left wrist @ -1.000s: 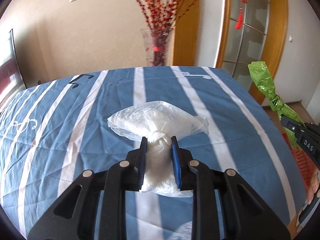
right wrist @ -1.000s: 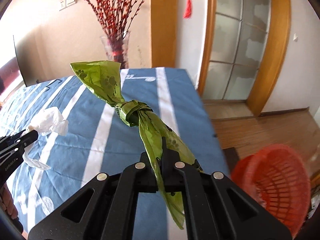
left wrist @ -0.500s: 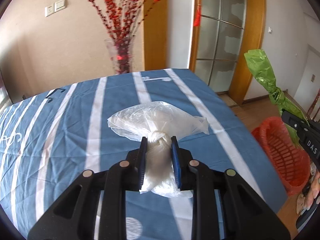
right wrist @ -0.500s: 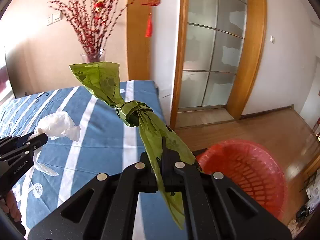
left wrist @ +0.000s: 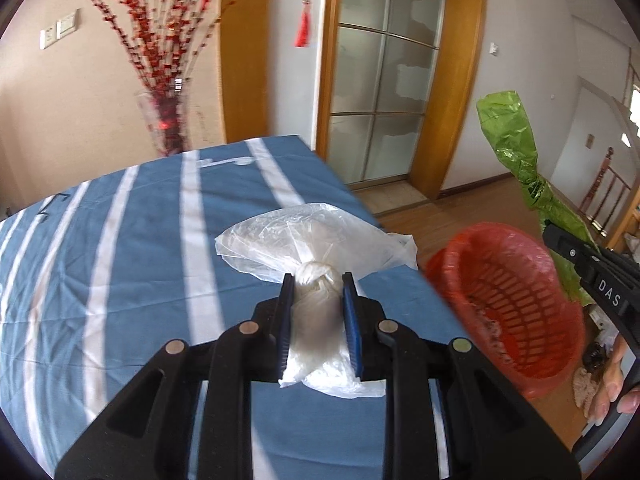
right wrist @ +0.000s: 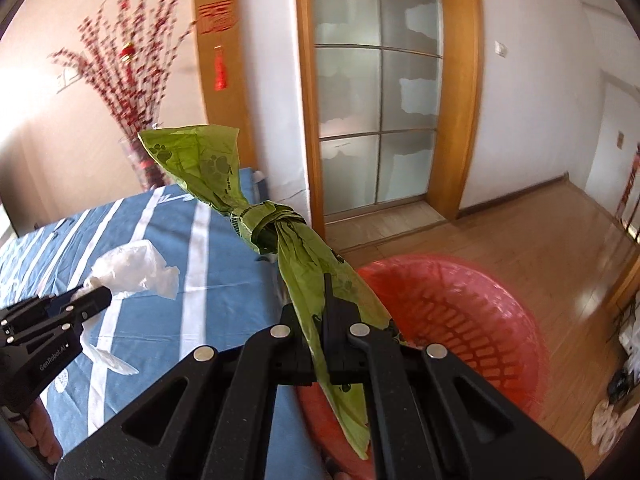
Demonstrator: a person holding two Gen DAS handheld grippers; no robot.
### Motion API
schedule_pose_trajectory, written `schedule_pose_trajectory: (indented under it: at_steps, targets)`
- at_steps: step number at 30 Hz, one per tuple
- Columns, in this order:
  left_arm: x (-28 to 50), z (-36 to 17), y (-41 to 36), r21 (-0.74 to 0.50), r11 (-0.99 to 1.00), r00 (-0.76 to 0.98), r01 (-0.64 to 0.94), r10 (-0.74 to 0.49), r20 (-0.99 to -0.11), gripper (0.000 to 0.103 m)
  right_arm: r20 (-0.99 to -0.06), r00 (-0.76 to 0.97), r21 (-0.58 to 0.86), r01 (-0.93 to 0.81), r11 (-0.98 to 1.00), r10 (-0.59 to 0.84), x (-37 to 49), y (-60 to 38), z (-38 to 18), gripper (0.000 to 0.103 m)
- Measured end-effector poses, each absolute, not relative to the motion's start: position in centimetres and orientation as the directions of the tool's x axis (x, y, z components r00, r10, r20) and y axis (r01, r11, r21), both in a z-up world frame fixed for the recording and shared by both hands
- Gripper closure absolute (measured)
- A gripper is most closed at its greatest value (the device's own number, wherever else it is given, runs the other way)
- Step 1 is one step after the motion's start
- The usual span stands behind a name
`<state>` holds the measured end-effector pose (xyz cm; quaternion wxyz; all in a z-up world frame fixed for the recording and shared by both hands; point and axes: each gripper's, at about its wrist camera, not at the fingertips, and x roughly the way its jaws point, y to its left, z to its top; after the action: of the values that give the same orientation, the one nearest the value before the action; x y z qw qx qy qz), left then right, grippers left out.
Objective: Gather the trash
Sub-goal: 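Carry the clear and green paw-print bags in both tools over the red basket, then open both tools to drop the bags into the red basket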
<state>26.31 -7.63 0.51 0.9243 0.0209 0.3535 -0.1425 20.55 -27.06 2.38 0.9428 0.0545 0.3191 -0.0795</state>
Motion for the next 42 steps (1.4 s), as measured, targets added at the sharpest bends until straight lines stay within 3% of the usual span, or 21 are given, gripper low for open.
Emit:
schedule_pose_trajectory:
  at_steps: [14, 21, 24, 26, 28, 35, 36, 40, 42]
  targets:
    - [24.7, -0.4, -18.8, -0.202, 0.856, 0.576, 0.476, -0.477, -0.664, 0.079, -0.673, 0.729, 0.236, 0.373, 0.897, -0.126, 16.3, -37.7, 0.3, 0.101]
    - [24.9, -1.4, -22.6, -0.256, 0.818, 0.509, 0.515, -0.533, -0.676, 0.079, -0.685, 0.72, 0.287, 0.405, 0.868, -0.109, 15.6, -39.9, -0.3, 0.101]
    - [25.0, -2.0, -23.8, -0.257, 0.814, 0.494, 0.522, -0.533, -0.687, 0.073, -0.685, 0.724, 0.313, 0.395, 0.864, -0.083, 15.6, -40.5, -0.5, 0.099]
    - [25.0, -2.3, -24.3, -0.257, 0.815, 0.489, 0.52, -0.53, -0.693, 0.065, -0.693, 0.717, 0.315, 0.393, 0.864, -0.074, 15.5, -40.9, -0.7, 0.09]
    - [25.0, -2.5, -24.4, -0.253, 0.819, 0.49, 0.515, -0.524, -0.697, 0.06, -0.692, 0.718, 0.323, 0.396, 0.859, -0.071, 15.3, -41.2, -0.9, 0.065]
    - [24.9, -2.9, -22.5, -0.242, 0.843, 0.515, 0.48, -0.494, -0.7, 0.05, -0.682, 0.725, 0.314, 0.405, 0.859, -0.093, 13.8, -41.8, -0.7, 0.063]
    - [24.5, -2.7, -21.8, -0.23, 0.85, 0.534, 0.474, -0.485, -0.693, 0.048, -0.674, 0.729, 0.289, 0.404, 0.868, -0.115, 13.3, -41.3, -0.4, 0.057]
    - [22.3, -1.2, -18.2, -0.175, 0.878, 0.628, 0.445, -0.445, -0.639, 0.028, -0.601, 0.776, 0.196, 0.375, 0.906, -0.192, 11.0, -38.5, 1.2, 0.014]
    - [20.6, -0.3, -16.1, -0.156, 0.892, 0.676, 0.425, -0.427, -0.6, 0.02, -0.572, 0.792, 0.163, 0.365, 0.916, -0.214, 10.0, -37.3, 1.8, 0.006]
